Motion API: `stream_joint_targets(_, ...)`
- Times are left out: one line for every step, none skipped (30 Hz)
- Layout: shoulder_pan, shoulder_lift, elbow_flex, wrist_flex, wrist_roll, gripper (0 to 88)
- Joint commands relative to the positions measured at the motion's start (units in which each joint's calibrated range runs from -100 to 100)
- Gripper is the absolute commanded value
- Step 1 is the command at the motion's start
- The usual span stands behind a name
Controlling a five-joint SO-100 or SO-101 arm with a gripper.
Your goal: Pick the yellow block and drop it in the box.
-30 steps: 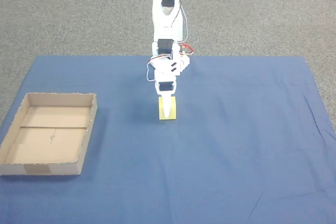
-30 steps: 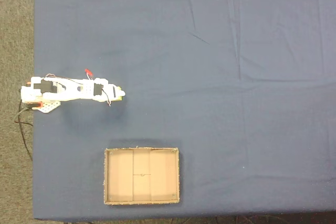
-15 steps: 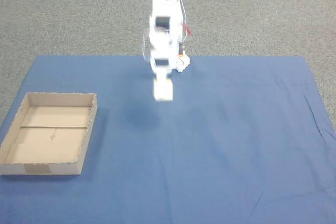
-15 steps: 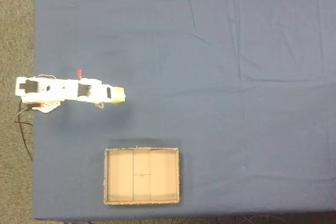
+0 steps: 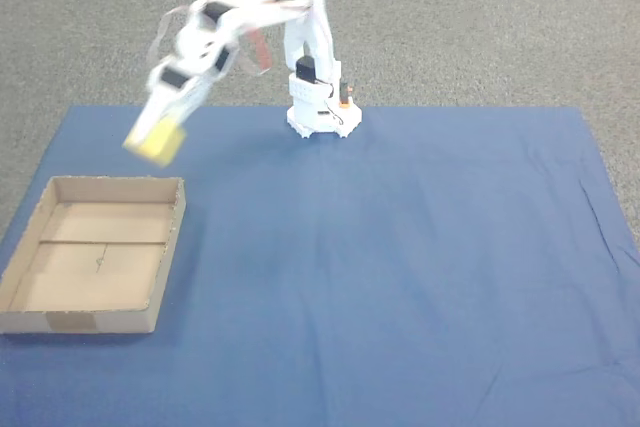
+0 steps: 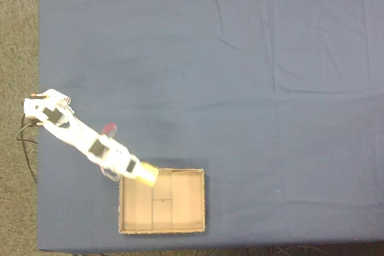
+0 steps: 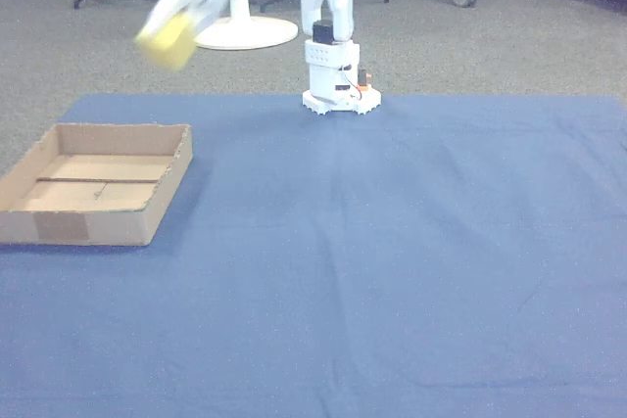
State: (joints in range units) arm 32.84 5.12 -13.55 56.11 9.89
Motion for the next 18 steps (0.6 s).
stream_joint_targets(4.0,16.6,-16.5,1.9,2.5,17.3)
stream_joint_targets(4.8,20.3,-19.3,2.5,3.0,17.1)
stream_joint_targets(5.5,23.5,-22.1,3.7,3.6,16.9)
stream_joint_targets(6.5,27.0,-25.3,4.6,4.3,17.0)
stream_joint_targets(7.5,29.9,-27.6,4.2,4.8,17.4)
stream_joint_targets(8.3,32.9,-30.1,3.1,5.0,17.4)
stream_joint_targets(8.4,35.4,-32.2,3.0,5.5,17.6)
stream_joint_targets(8.5,37.5,-33.8,3.4,5.9,18.4)
stream_joint_targets(8.6,39.0,-35.2,3.9,6.0,18.9)
stream_joint_targets(8.7,39.9,-36.2,4.4,6.2,21.8)
stream_joint_targets(8.7,40.3,-36.2,4.9,6.4,29.3)
stream_joint_targets(8.8,40.3,-35.9,5.4,6.6,35.9)
stream_joint_targets(8.8,40.3,-35.8,5.9,6.6,39.2)
stream_joint_targets(8.8,40.3,-35.8,6.8,6.5,40.2)
stream_joint_targets(8.7,40.0,-35.6,7.3,6.5,40.8)
stream_joint_targets(8.6,39.0,-34.6,7.4,6.3,40.9)
stream_joint_targets(8.5,37.7,-33.6,7.4,5.8,39.5)
stream_joint_targets(7.9,35.9,-32.2,7.4,5.1,33.7)
